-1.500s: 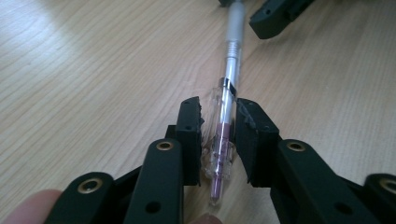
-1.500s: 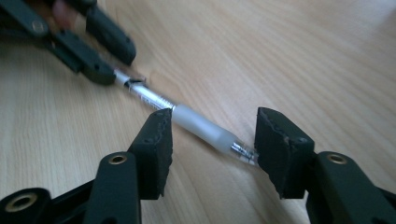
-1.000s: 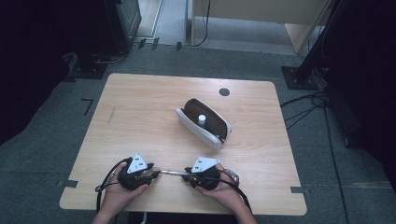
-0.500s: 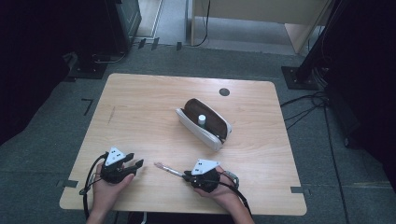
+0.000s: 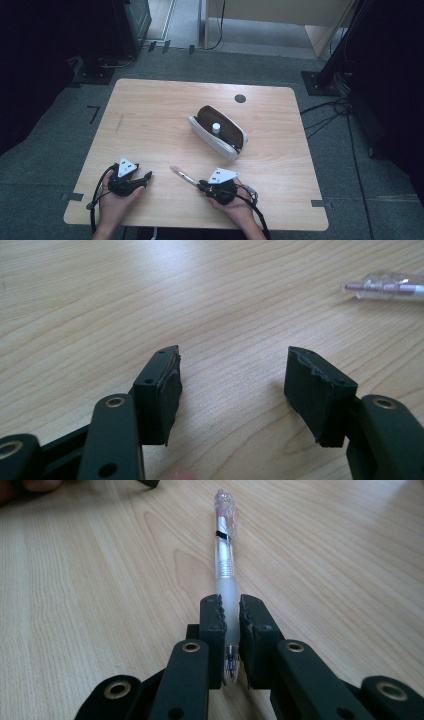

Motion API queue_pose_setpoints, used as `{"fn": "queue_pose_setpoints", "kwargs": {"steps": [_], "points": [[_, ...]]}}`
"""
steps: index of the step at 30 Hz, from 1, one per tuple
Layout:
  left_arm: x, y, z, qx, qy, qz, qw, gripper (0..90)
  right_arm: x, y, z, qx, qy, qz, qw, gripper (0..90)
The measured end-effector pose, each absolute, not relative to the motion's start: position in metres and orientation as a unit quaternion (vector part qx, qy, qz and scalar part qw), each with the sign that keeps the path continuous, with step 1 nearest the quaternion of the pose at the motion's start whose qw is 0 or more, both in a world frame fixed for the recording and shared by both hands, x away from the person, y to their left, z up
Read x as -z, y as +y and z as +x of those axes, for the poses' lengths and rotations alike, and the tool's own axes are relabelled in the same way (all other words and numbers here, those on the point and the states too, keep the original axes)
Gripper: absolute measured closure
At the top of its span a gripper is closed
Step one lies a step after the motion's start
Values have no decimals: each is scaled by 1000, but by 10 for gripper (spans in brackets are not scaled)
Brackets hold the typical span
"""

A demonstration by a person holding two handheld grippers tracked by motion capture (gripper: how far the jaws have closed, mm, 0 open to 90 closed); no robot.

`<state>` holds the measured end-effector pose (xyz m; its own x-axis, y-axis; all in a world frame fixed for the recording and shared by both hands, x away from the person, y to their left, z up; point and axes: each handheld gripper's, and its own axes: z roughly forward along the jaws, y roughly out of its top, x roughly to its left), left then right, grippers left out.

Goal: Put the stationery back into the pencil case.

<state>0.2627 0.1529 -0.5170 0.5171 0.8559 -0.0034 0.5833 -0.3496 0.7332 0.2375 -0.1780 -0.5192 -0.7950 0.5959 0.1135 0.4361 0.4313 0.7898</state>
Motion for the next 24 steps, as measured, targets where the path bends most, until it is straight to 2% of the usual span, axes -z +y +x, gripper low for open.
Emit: {"fn": "queue_pose_setpoints", "kwargs": {"steps": [3, 7, 9, 14, 24], "points": [[517, 151, 263, -197, 452, 799, 345, 355, 514, -182, 237, -444, 832, 319, 94, 813], [518, 149, 264, -196, 457, 800, 336, 235, 501, -189, 236, -450, 826, 322, 105, 814], [519, 147, 264, -190, 452, 807, 330, 126, 494, -193, 236, -456, 822, 325, 109, 814], [520, 144, 264, -180, 444, 818, 320, 0, 477, -202, 238, -468, 810, 333, 121, 813], [520, 144, 265, -180, 446, 817, 319, 0, 442, -217, 244, -483, 792, 344, 147, 814]]}}
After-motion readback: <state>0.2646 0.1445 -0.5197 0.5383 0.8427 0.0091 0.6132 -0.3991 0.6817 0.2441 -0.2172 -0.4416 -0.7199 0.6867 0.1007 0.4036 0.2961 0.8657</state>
